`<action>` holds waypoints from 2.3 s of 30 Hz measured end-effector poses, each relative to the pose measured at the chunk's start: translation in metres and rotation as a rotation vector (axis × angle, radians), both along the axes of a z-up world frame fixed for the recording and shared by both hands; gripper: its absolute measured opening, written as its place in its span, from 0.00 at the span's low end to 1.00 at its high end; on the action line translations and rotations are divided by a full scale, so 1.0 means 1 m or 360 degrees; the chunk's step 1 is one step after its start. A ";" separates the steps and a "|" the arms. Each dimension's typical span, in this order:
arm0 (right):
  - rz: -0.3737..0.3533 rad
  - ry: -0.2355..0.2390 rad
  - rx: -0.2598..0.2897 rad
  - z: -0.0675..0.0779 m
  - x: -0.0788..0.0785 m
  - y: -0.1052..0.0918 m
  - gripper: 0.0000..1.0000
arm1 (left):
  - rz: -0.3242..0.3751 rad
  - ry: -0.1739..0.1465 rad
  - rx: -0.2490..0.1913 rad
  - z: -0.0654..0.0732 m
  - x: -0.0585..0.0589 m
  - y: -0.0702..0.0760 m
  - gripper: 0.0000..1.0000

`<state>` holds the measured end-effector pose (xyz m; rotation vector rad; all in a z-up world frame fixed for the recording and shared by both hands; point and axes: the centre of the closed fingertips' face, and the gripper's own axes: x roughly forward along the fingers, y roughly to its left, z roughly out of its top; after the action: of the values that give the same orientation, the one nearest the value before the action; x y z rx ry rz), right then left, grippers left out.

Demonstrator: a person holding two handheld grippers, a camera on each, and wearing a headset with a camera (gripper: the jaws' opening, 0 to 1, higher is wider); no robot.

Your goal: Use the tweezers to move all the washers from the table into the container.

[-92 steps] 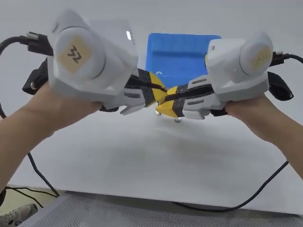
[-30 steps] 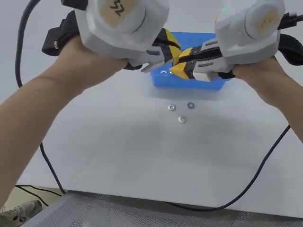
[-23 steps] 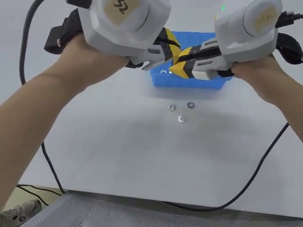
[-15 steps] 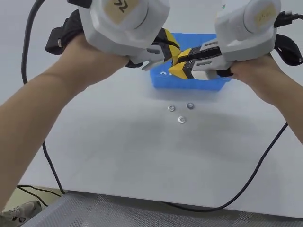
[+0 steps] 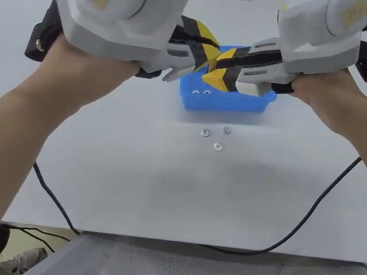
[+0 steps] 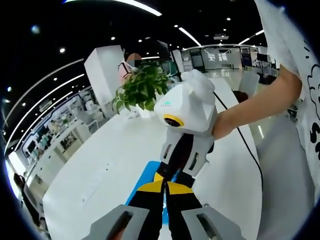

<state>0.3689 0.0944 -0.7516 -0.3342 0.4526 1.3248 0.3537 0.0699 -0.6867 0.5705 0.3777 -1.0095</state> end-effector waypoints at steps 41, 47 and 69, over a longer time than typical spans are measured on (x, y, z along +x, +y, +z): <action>-0.0014 0.0240 -0.0102 -0.062 -0.045 0.001 0.10 | -0.0049 0.0246 0.0058 -0.059 -0.034 -0.002 0.00; -0.0019 0.0255 -0.0108 -0.067 -0.047 0.001 0.10 | -0.0060 0.0241 0.0087 -0.063 -0.036 -0.002 0.00; 0.0027 0.0058 -0.0200 -0.046 -0.050 -0.007 0.05 | -0.0114 0.0164 0.0112 -0.041 -0.041 -0.011 0.00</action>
<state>0.3186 0.0873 -0.7977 -0.4192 0.5662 1.3238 0.3125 0.0589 -0.7278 0.6003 0.4887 -1.1008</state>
